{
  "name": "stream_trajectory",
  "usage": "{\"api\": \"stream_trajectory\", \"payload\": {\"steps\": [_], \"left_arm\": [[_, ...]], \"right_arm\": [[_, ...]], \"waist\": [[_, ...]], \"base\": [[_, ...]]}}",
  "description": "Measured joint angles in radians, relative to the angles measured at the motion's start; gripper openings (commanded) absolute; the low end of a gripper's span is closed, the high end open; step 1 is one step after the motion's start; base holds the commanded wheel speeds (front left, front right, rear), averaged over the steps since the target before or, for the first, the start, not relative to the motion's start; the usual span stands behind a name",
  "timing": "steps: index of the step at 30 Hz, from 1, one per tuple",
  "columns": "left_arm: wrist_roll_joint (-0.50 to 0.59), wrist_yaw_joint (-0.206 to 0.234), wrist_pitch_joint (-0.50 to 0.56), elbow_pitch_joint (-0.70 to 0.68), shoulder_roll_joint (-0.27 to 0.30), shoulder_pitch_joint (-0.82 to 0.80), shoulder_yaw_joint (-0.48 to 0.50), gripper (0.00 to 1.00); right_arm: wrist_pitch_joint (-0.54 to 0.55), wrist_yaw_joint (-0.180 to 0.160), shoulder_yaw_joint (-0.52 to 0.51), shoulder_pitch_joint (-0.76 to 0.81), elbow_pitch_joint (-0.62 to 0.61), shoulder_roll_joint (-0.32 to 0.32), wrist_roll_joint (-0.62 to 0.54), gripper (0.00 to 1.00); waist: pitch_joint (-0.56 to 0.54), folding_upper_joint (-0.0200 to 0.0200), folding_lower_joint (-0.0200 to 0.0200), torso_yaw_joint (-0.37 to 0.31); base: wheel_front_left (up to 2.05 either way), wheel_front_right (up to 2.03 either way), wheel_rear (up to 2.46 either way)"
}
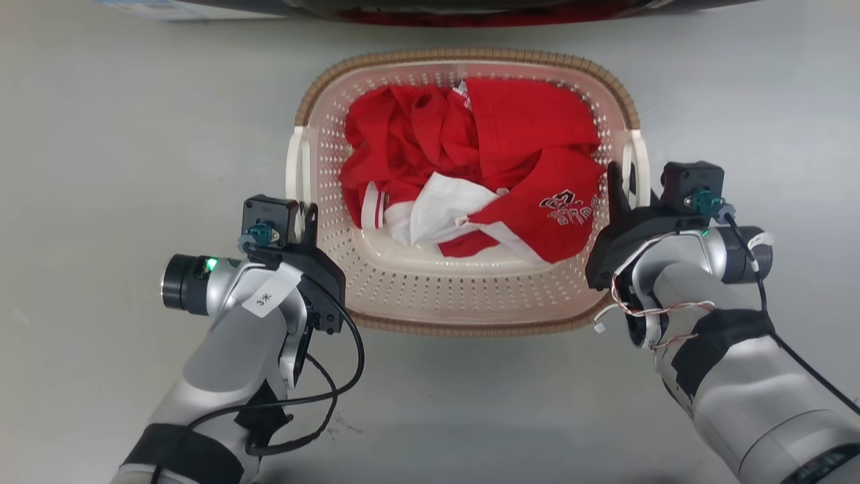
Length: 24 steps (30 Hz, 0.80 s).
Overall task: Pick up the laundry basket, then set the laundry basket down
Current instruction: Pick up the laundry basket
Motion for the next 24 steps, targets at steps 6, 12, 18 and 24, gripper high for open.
{"api": "stream_trajectory", "payload": {"steps": [6, 12, 18, 24], "left_arm": [[-0.039, 0.005, 0.013, 0.004, -0.001, 0.033, -0.033, 0.0], [-0.062, 0.006, 0.03, 0.013, -0.002, 0.072, -0.067, 0.0], [-0.102, 0.006, 0.062, 0.021, -0.004, 0.134, -0.104, 0.0], [-0.124, 0.006, 0.088, 0.031, -0.004, 0.199, -0.142, 0.0]], "right_arm": [[0.0, 0.0, 0.019, 0.037, 0.016, 0.003, 0.026, 0.0], [0.008, 0.0, 0.042, 0.081, 0.035, 0.008, 0.048, 0.0], [0.027, 0.0, 0.07, 0.155, 0.036, 0.011, 0.085, 0.0], [0.056, 0.0, 0.104, 0.24, 0.027, 0.012, 0.122, 0.0]], "waist": [[-0.06, 0.0, -0.0001, 0.001], [-0.134, 0.0, 0.0, 0.002], [-0.216, 0.0, -0.0001, 0.003], [-0.302, 0.0, -0.0002, 0.006]], "base": [[0.0, 0.0, 0.0], [0.0, 0.0, 0.0], [0.0, 0.0, 0.0], [0.0, 0.0, 0.0]]}}
